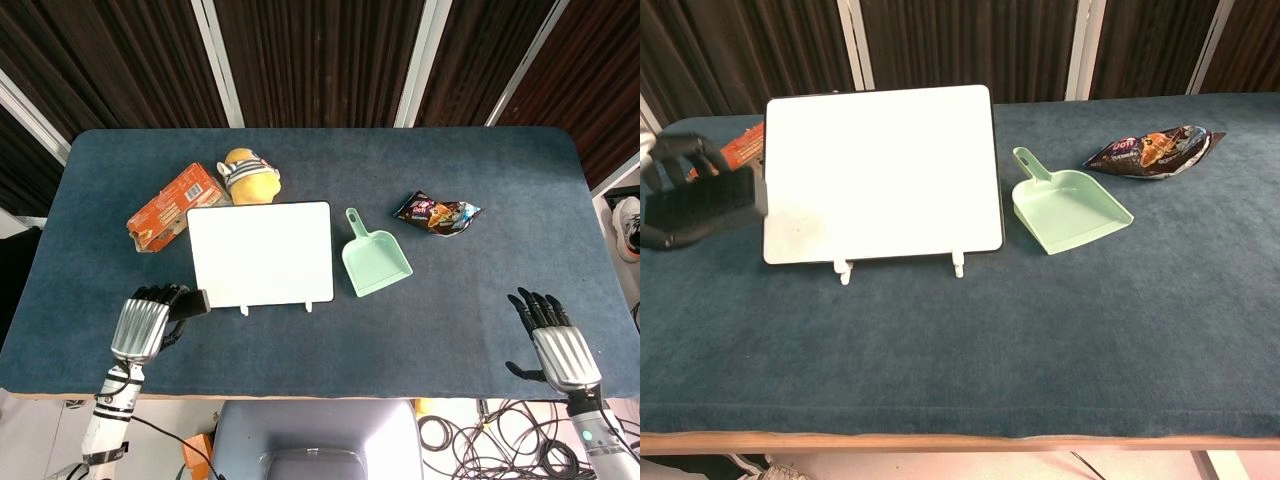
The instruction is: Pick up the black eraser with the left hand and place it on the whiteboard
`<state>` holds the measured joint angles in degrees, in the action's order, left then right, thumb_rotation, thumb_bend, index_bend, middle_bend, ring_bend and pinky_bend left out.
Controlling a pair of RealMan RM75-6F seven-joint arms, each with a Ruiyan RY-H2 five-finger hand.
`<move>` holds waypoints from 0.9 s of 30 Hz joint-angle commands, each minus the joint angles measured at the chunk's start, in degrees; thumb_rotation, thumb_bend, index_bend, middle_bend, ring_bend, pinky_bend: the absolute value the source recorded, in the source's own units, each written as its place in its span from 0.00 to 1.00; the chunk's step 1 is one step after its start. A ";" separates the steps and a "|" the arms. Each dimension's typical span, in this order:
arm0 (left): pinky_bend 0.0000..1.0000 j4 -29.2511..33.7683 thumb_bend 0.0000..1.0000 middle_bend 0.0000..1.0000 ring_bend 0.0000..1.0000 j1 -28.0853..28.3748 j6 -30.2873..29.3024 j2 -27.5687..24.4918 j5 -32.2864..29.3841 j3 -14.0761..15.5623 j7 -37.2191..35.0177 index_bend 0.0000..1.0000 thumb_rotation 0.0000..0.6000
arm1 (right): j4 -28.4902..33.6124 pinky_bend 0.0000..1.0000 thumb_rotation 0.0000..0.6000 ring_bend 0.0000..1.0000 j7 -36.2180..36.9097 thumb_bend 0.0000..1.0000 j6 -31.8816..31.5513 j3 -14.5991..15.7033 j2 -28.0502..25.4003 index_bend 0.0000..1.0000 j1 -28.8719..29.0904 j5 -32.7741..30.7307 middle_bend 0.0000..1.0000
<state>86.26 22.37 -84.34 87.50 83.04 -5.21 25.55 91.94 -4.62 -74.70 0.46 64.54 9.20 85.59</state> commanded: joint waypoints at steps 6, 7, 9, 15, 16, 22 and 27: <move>0.52 -13.51 0.53 0.92 0.69 8.81 -2.25 10.88 5.37 -10.21 -3.25 0.76 1.00 | 0.09 0.00 1.00 0.00 0.11 0.08 0.56 -0.01 0.03 0.00 0.29 0.00 0.00; 0.52 -16.17 0.53 0.92 0.69 10.23 -1.94 12.74 5.16 -11.23 -3.34 0.76 1.00 | 0.07 0.00 1.00 0.00 0.16 0.08 0.68 -0.01 0.01 0.00 0.35 0.01 0.00; 0.52 -20.53 0.53 0.92 0.69 12.15 -1.48 15.49 4.66 -12.46 -3.48 0.76 1.00 | 0.03 0.00 1.00 0.00 0.22 0.08 0.71 -0.03 -0.05 0.00 0.39 0.03 0.00; 0.52 -33.45 0.53 0.92 0.70 17.38 0.91 22.44 3.02 -14.24 -2.00 0.75 1.00 | -0.01 0.00 1.00 0.00 0.55 0.08 0.78 -0.15 -0.25 0.00 0.39 -0.25 0.00; 0.52 -34.92 0.53 0.92 0.70 17.98 1.24 23.17 2.87 -14.29 -1.95 0.75 1.00 | 0.00 0.00 1.00 0.00 0.63 0.08 0.75 -0.14 -0.28 0.00 0.38 -0.20 0.00; 0.51 -43.03 0.51 0.91 0.69 20.67 3.22 26.63 1.48 -14.23 -1.57 0.74 1.00 | 0.00 0.00 1.00 0.00 0.93 0.08 0.72 -0.15 -0.42 0.00 0.35 -0.21 0.00; 0.49 -46.07 0.46 0.84 0.67 21.70 3.95 27.80 0.71 -13.77 -2.01 0.68 1.00 | -0.03 0.00 1.00 0.00 0.94 0.08 0.85 -0.14 -0.44 0.00 0.39 -0.26 0.00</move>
<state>40.60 43.74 -80.66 114.96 84.02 -19.08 23.66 91.91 -3.68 -73.85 0.32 64.09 9.58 85.33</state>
